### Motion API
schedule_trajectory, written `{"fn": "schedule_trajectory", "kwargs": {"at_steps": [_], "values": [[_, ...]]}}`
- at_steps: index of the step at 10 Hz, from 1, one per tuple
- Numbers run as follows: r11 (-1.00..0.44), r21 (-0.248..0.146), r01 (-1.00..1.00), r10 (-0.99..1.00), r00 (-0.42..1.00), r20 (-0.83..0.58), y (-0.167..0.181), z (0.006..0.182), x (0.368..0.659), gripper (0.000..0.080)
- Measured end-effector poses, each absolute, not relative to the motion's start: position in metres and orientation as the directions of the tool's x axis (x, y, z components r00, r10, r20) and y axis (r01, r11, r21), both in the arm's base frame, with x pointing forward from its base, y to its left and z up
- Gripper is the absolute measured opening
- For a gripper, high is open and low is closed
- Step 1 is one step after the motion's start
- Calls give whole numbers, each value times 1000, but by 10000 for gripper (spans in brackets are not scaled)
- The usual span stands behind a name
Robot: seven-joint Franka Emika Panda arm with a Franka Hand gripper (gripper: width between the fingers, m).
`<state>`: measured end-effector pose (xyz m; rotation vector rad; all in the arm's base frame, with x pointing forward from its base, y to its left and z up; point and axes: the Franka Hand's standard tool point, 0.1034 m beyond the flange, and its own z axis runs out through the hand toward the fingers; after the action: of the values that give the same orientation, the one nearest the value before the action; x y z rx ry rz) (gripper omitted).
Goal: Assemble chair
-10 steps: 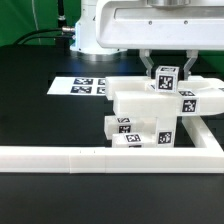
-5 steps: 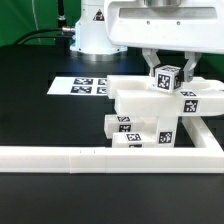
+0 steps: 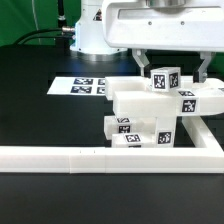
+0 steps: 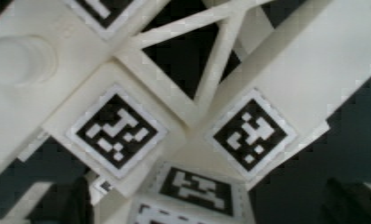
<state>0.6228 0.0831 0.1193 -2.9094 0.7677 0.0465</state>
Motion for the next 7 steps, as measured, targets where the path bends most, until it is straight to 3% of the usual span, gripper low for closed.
{"fn": "schedule_trajectory", "kwargs": {"at_steps": [4,7], "values": [[-986,-88,-143,-144,990,0,81,120,625,649],[-993,-77,91,89,996,23,80,120,626,649]]}}
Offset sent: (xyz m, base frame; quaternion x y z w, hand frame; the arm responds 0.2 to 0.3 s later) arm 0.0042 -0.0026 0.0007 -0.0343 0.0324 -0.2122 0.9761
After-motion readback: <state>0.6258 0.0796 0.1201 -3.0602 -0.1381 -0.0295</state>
